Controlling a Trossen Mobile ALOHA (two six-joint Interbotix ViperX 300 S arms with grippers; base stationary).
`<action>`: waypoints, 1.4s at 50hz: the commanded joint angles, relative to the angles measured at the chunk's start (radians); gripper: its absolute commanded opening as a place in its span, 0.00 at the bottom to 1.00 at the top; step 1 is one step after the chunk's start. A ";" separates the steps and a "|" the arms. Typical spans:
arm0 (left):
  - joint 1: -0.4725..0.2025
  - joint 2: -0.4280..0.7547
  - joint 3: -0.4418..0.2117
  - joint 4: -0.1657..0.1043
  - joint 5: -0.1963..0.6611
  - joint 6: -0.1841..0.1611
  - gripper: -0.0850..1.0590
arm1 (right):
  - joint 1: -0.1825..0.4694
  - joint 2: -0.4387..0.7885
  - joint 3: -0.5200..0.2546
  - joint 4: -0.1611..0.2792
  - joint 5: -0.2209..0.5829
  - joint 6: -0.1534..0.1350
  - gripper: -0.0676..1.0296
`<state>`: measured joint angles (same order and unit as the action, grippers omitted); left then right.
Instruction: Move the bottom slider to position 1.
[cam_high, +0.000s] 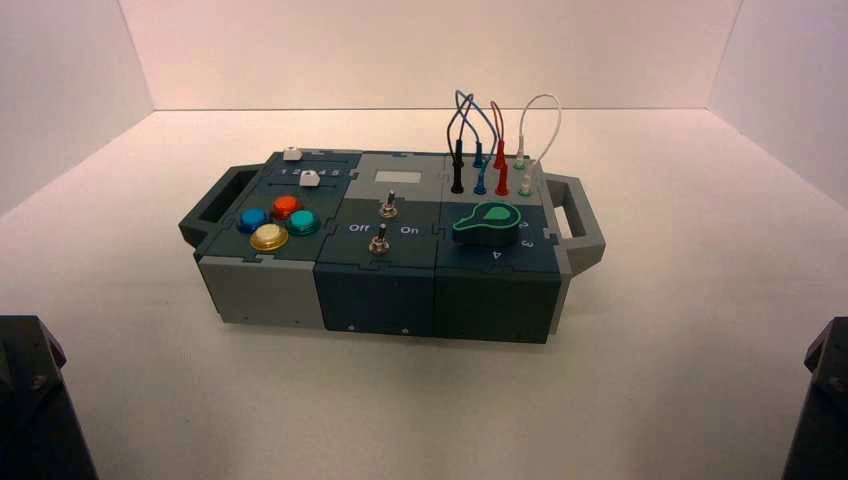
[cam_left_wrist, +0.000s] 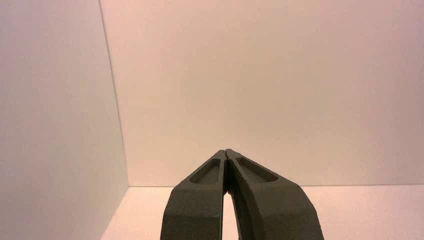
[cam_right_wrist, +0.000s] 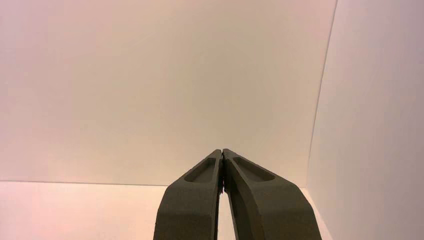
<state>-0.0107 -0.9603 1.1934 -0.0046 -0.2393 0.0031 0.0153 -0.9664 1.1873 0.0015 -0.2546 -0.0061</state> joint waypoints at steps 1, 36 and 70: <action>-0.002 0.002 -0.017 0.002 0.003 0.003 0.05 | 0.005 0.005 -0.020 0.000 -0.003 -0.003 0.04; -0.018 0.069 -0.043 0.000 0.054 0.005 0.05 | 0.026 0.069 -0.055 -0.002 0.117 -0.003 0.04; -0.224 0.259 -0.147 -0.012 0.377 -0.002 0.05 | 0.318 0.345 -0.232 0.054 0.497 -0.002 0.04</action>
<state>-0.2086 -0.7271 1.0861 -0.0153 0.1289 0.0046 0.2930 -0.6535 1.0063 0.0322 0.2270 -0.0077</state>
